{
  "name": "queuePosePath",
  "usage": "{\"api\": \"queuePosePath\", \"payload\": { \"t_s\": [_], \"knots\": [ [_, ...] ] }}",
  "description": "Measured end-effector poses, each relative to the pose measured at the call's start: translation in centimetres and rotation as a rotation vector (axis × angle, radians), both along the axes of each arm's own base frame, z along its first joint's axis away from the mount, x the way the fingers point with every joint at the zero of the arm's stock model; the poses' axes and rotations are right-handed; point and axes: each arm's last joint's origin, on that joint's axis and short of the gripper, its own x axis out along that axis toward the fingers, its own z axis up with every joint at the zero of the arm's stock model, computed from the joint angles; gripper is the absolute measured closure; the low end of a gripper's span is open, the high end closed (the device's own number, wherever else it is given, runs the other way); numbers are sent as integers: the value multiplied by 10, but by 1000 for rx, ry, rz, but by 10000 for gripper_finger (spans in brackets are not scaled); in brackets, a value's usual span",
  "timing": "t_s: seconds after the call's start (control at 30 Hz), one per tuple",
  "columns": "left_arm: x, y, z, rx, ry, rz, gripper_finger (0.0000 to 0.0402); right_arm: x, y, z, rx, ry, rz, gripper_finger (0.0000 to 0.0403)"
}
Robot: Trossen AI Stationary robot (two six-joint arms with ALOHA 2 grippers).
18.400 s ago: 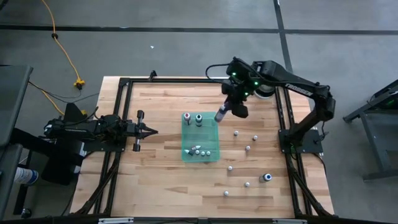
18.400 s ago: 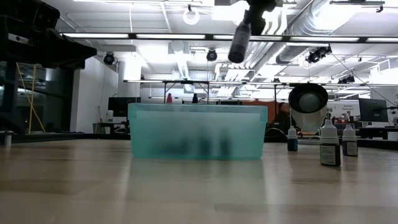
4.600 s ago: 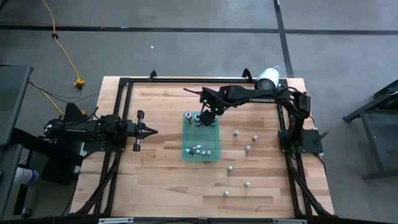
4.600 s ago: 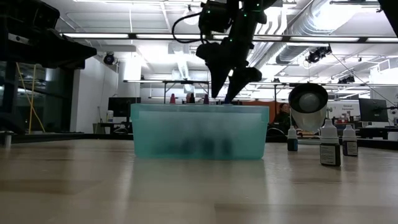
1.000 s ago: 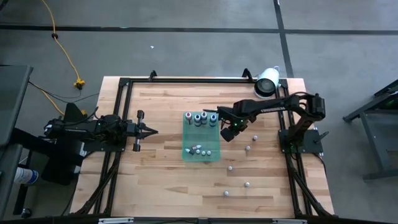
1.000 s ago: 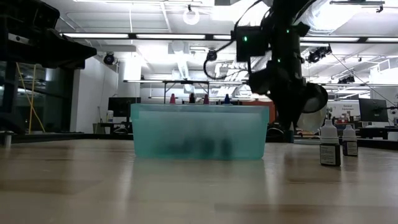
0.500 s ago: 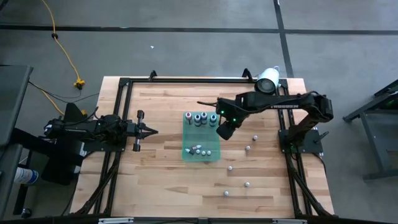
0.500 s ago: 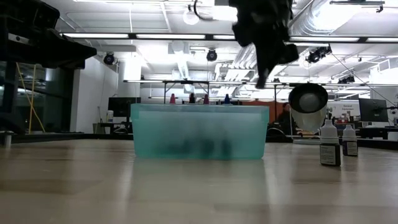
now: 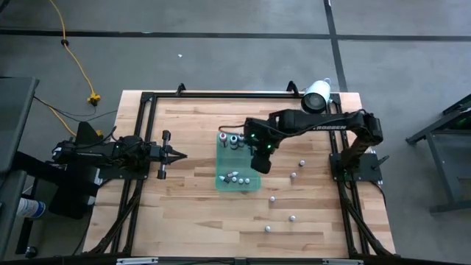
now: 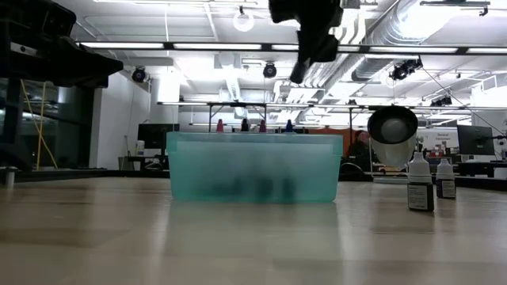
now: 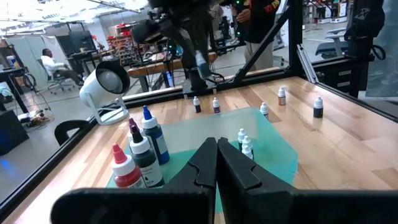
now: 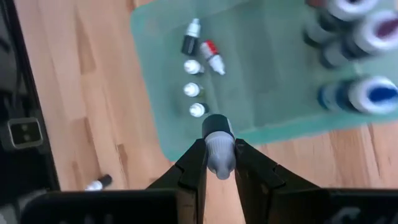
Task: Pick & Place food coloring
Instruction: Put the small black food coloring bottle into the green bin
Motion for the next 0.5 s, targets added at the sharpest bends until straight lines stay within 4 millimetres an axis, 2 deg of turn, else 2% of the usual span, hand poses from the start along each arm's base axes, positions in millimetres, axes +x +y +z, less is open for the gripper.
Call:
{"api": "queuePosePath", "payload": {
  "t_s": [0.23, 0.5],
  "knots": [
    [0, 0, 0, 0, 0, 0, 401, 23, 11, -24, -41, 94, 158, 344],
    [0, 0, 0, 0, 0, 0, 401, 38, 20, -60, -90, 214, 209, 344]
  ]
}}
